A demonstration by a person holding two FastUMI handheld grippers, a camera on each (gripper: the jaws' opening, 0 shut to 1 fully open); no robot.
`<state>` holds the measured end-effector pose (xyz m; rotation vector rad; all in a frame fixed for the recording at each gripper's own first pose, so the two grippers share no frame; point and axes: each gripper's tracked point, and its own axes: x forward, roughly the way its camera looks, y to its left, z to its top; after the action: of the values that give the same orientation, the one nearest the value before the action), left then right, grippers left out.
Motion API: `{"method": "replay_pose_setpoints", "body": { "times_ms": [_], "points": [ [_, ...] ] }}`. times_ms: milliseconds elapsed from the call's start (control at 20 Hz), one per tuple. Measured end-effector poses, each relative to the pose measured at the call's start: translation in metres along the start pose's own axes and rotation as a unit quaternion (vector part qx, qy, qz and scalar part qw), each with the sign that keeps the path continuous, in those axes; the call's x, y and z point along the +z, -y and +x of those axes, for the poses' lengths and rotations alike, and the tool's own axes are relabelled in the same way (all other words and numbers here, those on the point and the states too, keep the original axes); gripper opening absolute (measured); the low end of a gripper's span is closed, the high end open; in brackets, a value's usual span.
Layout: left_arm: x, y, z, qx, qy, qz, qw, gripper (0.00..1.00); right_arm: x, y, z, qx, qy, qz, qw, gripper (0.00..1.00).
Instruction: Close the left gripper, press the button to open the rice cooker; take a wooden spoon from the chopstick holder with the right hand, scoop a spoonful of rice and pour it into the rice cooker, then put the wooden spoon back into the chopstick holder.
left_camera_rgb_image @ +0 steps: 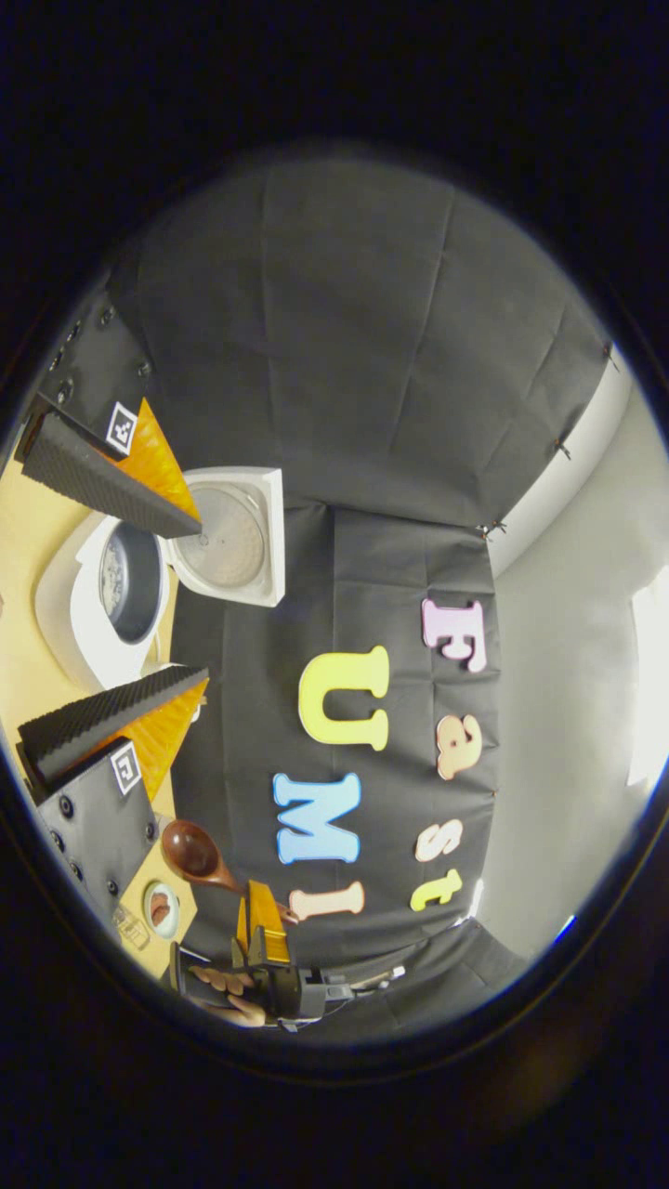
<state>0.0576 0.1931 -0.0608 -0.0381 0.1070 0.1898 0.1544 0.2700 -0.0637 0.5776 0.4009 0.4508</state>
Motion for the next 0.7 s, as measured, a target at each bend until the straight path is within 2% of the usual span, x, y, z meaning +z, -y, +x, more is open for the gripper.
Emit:
{"method": "replay_pose_setpoints", "body": {
  "times_ms": [150,200,600,650,700],
  "points": [
    [0.004,0.023,0.004,-0.016,0.005,0.001,1.000,0.94,0.010,0.035,-0.016,-0.030,0.014,-0.012,0.999,0.10],
    [0.006,0.032,0.004,-0.022,0.006,0.002,1.000,0.96,0.012,0.048,-0.022,-0.042,0.017,-0.018,0.999,0.10],
    [0.010,0.092,0.003,-0.058,0.009,0.009,0.998,0.94,0.022,0.140,-0.070,-0.115,0.025,-0.039,0.992,0.10],
    [0.011,0.097,0.003,-0.060,0.009,0.009,0.998,0.98,0.022,0.150,-0.074,-0.124,0.025,-0.042,0.991,0.10],
    [0.011,0.102,0.000,-0.064,0.009,0.009,0.998,0.96,0.021,0.161,-0.079,-0.132,0.025,-0.046,0.990,0.10]
  ]
}}
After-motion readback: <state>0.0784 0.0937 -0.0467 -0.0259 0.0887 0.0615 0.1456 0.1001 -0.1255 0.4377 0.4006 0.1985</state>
